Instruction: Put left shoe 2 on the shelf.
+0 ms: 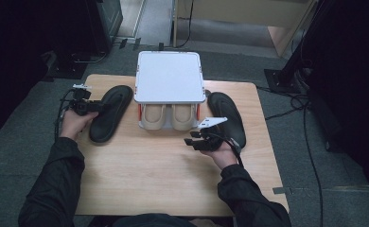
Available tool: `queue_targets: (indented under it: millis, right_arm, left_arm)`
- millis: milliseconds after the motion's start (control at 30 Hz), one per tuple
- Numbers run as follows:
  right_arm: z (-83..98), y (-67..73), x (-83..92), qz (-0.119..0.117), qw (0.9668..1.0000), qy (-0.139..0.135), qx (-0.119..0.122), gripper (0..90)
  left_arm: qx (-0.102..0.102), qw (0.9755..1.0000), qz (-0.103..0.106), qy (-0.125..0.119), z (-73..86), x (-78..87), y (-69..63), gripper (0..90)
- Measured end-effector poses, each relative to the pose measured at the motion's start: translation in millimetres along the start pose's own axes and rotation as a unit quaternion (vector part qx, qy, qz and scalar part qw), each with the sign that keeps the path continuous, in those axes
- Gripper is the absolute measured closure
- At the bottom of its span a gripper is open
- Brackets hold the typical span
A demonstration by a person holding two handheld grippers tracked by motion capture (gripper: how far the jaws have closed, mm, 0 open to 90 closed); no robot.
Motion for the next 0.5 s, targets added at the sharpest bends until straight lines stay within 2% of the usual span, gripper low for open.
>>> queue_targets:
  millis: [167, 333, 500]
  right_arm:
    - [0.3, 0.8, -0.5, -0.001, 1.0000, 0.001, 0.000, 56.0]
    - [0.5, 0.4, 0.3, 0.000, 1.0000, 0.001, -0.001, 56.0]
    - [0.4, 0.2, 0.2, 0.001, 1.0000, 0.001, 0.000, 56.0]
  left_arm:
    - [-0.004, 1.0000, -0.001, 0.000, 0.7, -6.1, -0.3, 53.2]
    - [0.007, 1.0000, 0.001, 0.000, 1.4, -5.2, 1.9, 63.1]
    - [0.010, 0.9999, 0.009, 0.002, 1.9, -4.6, 0.9, 65.2]
Point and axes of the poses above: each handheld gripper's, and its own axes: x roughly backward along the jaws, z roughly out of its underside, y roughly to its left, the point moved 5 cm from there along -x, roughly forward along the jaws, and after that the axes turned 4 degrees about -y, right-handed, at the moved point
